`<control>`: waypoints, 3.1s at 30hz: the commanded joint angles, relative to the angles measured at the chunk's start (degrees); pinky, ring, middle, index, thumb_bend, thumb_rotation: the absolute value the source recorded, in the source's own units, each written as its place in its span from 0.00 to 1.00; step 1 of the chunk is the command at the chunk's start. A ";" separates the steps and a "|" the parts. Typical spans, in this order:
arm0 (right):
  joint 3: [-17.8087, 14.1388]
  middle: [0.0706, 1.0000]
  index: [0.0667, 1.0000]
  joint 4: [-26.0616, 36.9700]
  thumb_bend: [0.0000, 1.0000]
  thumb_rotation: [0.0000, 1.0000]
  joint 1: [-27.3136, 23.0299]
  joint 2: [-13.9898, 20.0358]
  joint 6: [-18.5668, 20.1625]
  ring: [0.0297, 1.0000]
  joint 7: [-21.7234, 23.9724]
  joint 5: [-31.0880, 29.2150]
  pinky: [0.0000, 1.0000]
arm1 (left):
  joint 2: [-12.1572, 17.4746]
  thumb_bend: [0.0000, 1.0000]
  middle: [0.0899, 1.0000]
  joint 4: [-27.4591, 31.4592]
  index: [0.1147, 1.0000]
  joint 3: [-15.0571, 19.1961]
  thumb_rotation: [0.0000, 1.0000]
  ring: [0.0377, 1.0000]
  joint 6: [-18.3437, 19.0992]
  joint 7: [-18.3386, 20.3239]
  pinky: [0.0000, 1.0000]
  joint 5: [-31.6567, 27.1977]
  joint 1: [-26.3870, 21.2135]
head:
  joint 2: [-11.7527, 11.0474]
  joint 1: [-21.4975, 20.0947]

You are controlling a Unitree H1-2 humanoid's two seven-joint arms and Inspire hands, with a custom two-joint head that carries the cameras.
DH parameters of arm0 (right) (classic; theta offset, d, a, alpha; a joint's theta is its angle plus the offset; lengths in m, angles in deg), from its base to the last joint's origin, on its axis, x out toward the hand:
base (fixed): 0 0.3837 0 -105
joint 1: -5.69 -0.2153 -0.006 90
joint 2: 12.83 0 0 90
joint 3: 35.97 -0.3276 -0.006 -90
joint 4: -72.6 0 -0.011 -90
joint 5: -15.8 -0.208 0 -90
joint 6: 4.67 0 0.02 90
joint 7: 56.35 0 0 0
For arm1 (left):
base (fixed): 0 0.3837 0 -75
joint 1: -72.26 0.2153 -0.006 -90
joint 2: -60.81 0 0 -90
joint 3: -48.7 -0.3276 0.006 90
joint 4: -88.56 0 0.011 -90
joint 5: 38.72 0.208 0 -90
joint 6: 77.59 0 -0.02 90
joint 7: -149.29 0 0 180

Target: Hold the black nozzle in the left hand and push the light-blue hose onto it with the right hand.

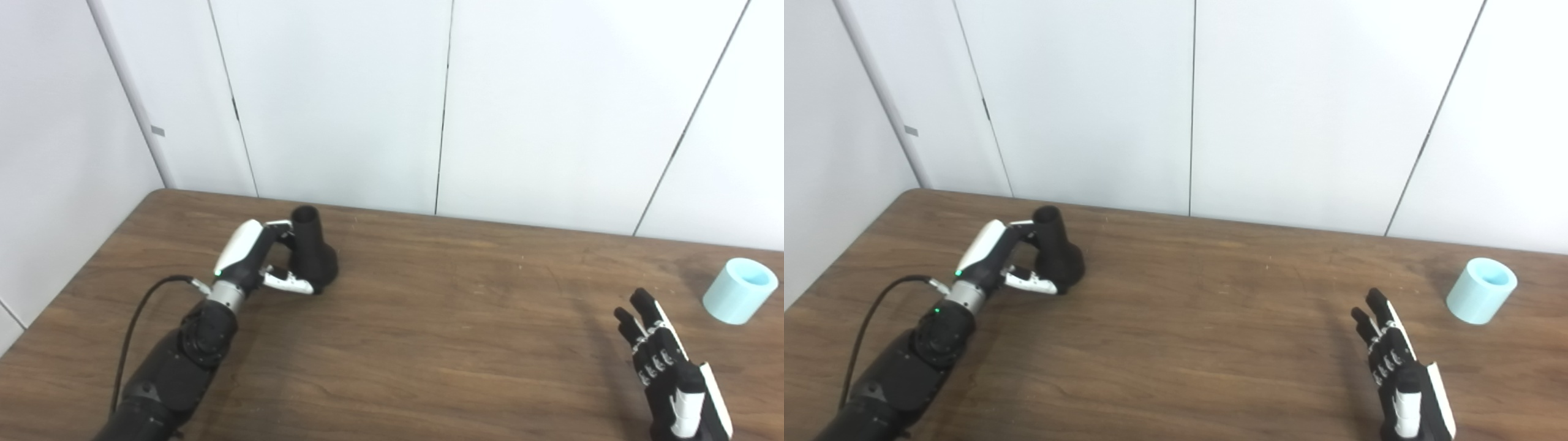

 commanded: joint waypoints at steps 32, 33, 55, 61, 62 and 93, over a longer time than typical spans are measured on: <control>2.27 0.98 0.96 2.69 0.72 1.00 0.44 -3.65 3.85 0.94 -2.68 2.88 0.98 | -3.95 0.52 0.45 18.98 0.41 -10.11 0.00 0.73 3.36 14.19 0.92 2.56 8.54 | 4.91 -8.05; 2.39 0.98 0.96 3.14 0.72 1.00 0.27 -3.92 4.50 0.94 -2.92 3.10 0.98 | -4.08 0.52 0.45 19.99 0.41 -10.24 0.00 0.74 3.56 14.58 0.92 2.45 8.92 | 5.05 -8.18; 4.54 0.96 0.95 8.46 0.73 1.00 -0.90 -6.38 11.70 0.91 -6.43 6.16 0.95 | -6.44 0.52 0.45 28.18 0.41 -9.26 0.00 0.74 6.10 18.87 0.98 1.74 14.28 | 8.22 -13.47; 4.62 0.96 0.96 7.43 0.71 1.00 -0.57 -6.06 10.72 0.92 -6.16 6.03 0.96 | -7.97 0.52 0.45 27.72 0.41 -10.08 0.00 0.75 5.45 18.87 1.00 1.87 14.82 | 6.17 -13.37; 4.61 0.96 0.96 7.18 0.71 1.00 -0.48 -6.01 10.42 0.92 -6.09 5.96 0.96 | -8.18 0.52 0.45 27.44 0.41 -10.12 0.00 0.75 5.25 18.79 1.00 1.89 14.88 | 5.82 -13.27; 1.32 0.96 0.95 7.36 0.68 0.95 -2.52 -5.13 5.78 0.93 -7.79 4.97 0.97 | -9.97 0.52 0.45 16.63 0.41 -9.52 0.00 0.76 -4.13 15.50 0.98 4.20 14.42 | -2.38 -18.77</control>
